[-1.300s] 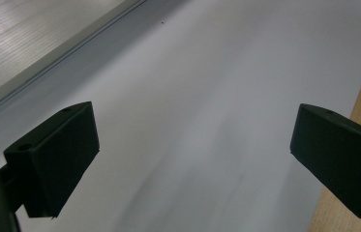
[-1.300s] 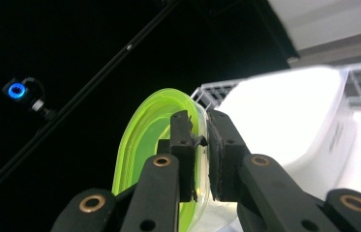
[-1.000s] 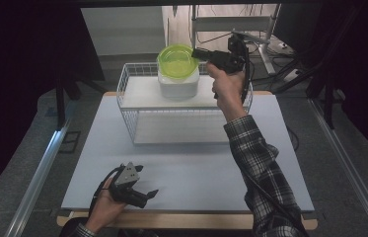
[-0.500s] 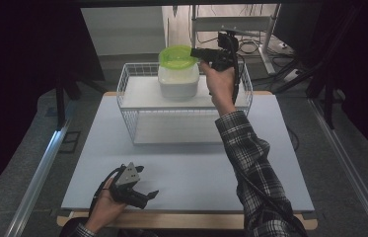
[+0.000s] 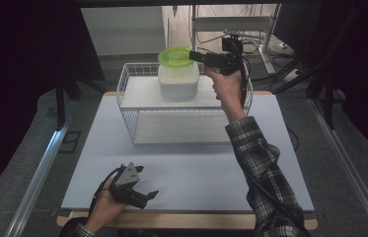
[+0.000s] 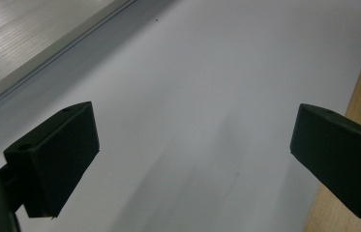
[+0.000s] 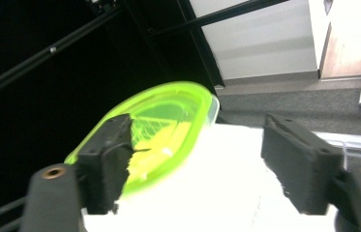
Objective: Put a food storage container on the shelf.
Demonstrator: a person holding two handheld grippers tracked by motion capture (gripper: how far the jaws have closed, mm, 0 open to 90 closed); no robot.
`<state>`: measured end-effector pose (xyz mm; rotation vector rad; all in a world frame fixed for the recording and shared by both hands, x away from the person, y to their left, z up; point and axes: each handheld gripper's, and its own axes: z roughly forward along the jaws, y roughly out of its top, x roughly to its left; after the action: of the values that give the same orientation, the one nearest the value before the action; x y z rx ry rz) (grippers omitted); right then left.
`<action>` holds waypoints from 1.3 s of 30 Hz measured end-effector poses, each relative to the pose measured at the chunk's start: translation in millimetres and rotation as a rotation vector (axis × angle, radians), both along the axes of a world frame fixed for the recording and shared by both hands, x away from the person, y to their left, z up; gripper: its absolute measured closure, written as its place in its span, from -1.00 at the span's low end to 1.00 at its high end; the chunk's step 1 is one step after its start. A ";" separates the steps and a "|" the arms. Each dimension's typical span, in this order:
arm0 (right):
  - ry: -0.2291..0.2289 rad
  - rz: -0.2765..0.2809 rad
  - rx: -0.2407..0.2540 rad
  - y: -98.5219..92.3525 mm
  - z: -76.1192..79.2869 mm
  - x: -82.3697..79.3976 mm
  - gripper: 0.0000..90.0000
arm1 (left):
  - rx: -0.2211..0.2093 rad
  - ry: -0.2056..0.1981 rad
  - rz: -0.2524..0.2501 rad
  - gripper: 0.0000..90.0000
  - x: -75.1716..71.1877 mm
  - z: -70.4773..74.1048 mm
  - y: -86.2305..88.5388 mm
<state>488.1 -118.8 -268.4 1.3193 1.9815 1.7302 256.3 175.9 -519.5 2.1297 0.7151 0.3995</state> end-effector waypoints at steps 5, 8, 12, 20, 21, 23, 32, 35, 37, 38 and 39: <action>-0.027 0.048 -0.035 -10.7 -12.2 -16.4 -0.64 | -0.003 0.000 0.005 -0.93 0.5 -0.4 -0.2; -0.055 0.066 -0.079 -16.0 -21.2 -27.2 -0.70 | -0.006 0.002 0.009 -0.93 0.8 -0.5 0.1; -0.072 0.095 -0.115 -21.1 -33.4 -40.7 -0.74 | -0.015 0.005 0.014 -0.93 1.4 -0.5 1.1; -0.079 0.162 -0.164 -23.7 -55.4 -67.0 -0.79 | -0.013 0.009 0.016 -0.93 1.5 -0.5 1.2; -0.083 0.171 -0.170 -23.6 -58.1 -70.3 -0.79 | -0.012 0.009 0.016 -0.93 1.5 -0.6 1.1; -0.089 0.183 -0.185 -23.5 -63.5 -77.3 -0.80 | -0.012 0.008 0.016 -0.93 1.4 -0.5 1.0; -0.093 0.224 -0.249 -28.3 -92.7 -101.3 -0.84 | -0.013 0.012 0.018 -0.93 1.5 -0.8 0.5; -0.082 0.235 -0.255 -31.4 -102.2 -106.7 -0.86 | -0.012 0.013 0.018 -0.93 1.7 -1.0 0.7; -0.073 0.240 -0.250 -33.8 -107.8 -110.2 -0.87 | -0.011 0.013 0.018 -0.93 1.8 -1.1 0.6; -0.073 0.240 -0.250 -35.0 -110.6 -111.8 -0.87 | -0.010 0.013 0.018 -0.93 1.8 -1.2 0.5; -0.069 0.242 -0.249 -36.2 -113.4 -113.7 -0.88 | -0.008 0.013 0.017 -0.93 1.8 -1.2 0.5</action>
<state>374.4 -155.0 -381.9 0.9612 2.3057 1.5326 258.1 176.4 -520.7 2.1216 0.7419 0.3913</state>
